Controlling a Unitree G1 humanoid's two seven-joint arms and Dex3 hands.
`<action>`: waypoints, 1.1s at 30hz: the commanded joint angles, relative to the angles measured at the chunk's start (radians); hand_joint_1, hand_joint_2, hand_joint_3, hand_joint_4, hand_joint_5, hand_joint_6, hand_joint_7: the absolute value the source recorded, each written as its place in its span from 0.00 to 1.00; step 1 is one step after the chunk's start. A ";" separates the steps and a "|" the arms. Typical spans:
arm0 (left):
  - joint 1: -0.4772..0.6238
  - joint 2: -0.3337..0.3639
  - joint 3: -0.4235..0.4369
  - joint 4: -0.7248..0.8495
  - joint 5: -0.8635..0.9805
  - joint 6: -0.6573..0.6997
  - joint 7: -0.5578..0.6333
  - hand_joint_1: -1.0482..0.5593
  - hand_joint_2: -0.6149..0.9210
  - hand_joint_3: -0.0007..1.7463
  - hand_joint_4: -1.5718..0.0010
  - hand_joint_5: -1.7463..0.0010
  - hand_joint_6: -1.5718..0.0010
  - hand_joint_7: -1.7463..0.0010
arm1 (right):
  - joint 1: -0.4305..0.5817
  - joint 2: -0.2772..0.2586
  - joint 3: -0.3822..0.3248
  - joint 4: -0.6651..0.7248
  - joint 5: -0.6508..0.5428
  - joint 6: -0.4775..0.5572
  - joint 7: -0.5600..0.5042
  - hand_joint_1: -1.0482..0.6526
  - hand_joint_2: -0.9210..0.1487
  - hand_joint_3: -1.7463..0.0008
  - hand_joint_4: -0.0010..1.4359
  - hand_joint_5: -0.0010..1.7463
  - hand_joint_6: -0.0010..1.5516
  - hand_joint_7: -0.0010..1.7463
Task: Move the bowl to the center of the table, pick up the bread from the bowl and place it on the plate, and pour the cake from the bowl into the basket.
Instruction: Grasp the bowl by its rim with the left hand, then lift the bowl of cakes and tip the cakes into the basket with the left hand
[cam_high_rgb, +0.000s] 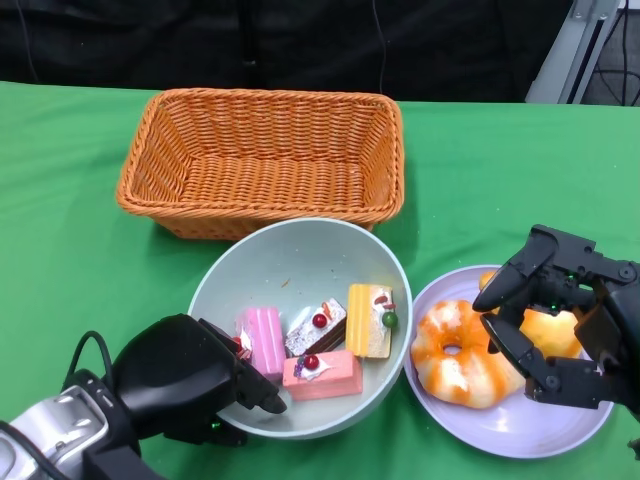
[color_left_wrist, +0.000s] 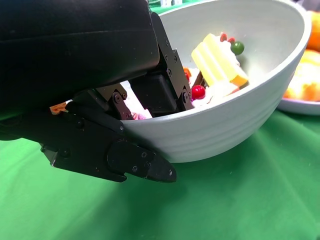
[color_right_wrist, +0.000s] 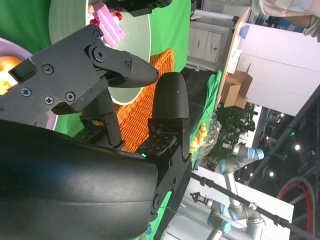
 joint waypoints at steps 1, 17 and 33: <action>-0.011 0.011 -0.012 0.019 0.014 0.002 0.019 0.45 1.00 0.02 0.36 0.82 0.33 0.98 | 0.000 -0.007 -0.003 -0.006 0.008 -0.007 -0.003 0.52 0.35 0.49 0.53 0.87 0.44 0.72; -0.039 0.038 0.065 0.092 -0.131 -0.336 0.223 0.52 0.99 0.19 0.50 0.02 0.52 0.29 | 0.004 -0.007 -0.003 -0.003 0.001 -0.017 -0.005 0.53 0.34 0.49 0.53 0.87 0.44 0.72; -0.013 0.157 0.161 0.044 -0.555 -0.449 -0.159 0.49 0.80 0.50 0.51 0.00 0.45 0.38 | -0.002 -0.008 -0.008 0.019 0.016 -0.030 0.004 0.52 0.34 0.49 0.53 0.87 0.44 0.72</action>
